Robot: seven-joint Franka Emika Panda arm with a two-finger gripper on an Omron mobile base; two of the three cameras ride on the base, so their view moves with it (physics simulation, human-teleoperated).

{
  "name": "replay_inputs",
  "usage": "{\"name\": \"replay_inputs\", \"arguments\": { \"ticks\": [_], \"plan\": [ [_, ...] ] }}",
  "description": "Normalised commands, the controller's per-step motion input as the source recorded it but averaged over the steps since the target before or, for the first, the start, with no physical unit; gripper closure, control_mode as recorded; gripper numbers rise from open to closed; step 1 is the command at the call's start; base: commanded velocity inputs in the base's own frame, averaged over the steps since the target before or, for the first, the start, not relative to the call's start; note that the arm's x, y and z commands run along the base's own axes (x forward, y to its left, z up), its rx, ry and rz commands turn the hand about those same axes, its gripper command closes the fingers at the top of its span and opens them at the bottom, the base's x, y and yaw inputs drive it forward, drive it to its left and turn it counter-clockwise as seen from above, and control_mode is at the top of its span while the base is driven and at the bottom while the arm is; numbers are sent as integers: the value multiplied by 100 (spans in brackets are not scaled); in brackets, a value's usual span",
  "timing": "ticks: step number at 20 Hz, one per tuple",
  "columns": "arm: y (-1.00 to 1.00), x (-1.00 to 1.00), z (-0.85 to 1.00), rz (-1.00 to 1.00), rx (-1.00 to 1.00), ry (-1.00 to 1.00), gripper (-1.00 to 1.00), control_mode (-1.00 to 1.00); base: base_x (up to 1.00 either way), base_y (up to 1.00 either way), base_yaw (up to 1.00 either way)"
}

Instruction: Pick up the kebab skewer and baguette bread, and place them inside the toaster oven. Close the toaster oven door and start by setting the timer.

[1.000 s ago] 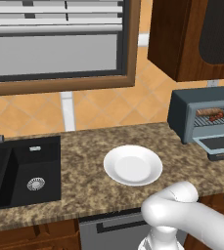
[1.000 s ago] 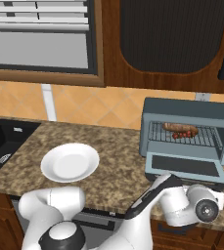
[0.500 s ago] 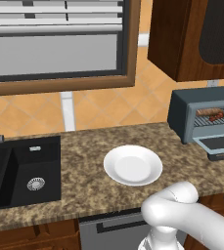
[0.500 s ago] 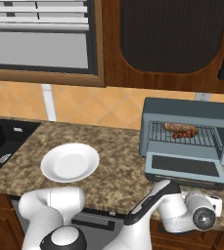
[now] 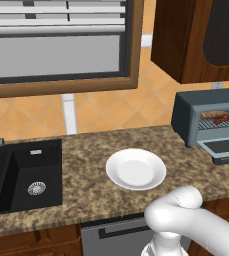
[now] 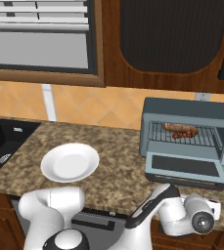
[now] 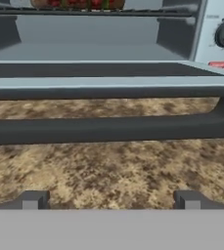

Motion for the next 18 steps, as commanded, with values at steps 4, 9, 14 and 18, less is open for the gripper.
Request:
{"name": "replay_inputs", "arguments": {
  "ticks": [4,9,14,18],
  "plan": [
    [0,18,-13,1,0,0,-100,-100,0,0,0],
    [0,32,-8,1,0,0,-100,-100,0,0,0],
    [0,28,-6,1,0,0,-100,-100,0,0,0],
    [0,24,-9,1,0,0,-100,-100,0,0,0]
  ]
}}
